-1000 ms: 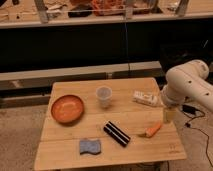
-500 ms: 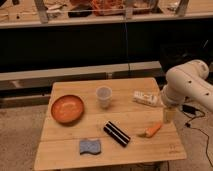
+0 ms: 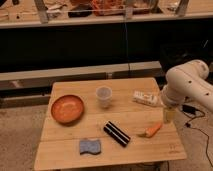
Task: Pick up the ceramic cup
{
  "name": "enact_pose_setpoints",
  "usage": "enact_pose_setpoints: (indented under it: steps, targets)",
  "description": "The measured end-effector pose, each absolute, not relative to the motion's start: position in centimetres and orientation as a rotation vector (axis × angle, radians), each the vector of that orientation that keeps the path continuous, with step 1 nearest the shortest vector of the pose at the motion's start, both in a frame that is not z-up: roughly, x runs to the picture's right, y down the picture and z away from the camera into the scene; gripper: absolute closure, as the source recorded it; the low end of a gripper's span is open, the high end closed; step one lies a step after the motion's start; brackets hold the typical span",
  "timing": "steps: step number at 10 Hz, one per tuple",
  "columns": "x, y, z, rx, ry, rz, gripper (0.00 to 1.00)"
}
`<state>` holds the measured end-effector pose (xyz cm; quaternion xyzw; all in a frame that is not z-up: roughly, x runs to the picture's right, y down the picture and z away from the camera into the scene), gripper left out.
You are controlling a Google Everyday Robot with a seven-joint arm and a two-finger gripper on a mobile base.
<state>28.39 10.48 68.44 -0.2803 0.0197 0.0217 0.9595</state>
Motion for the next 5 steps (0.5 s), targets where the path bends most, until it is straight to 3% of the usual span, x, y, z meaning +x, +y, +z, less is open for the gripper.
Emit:
enact_pose_setpoints:
  steps: [5]
  targets:
    - [25.2,6.3,70.5,-0.500,0.055,-0.093,0.20]
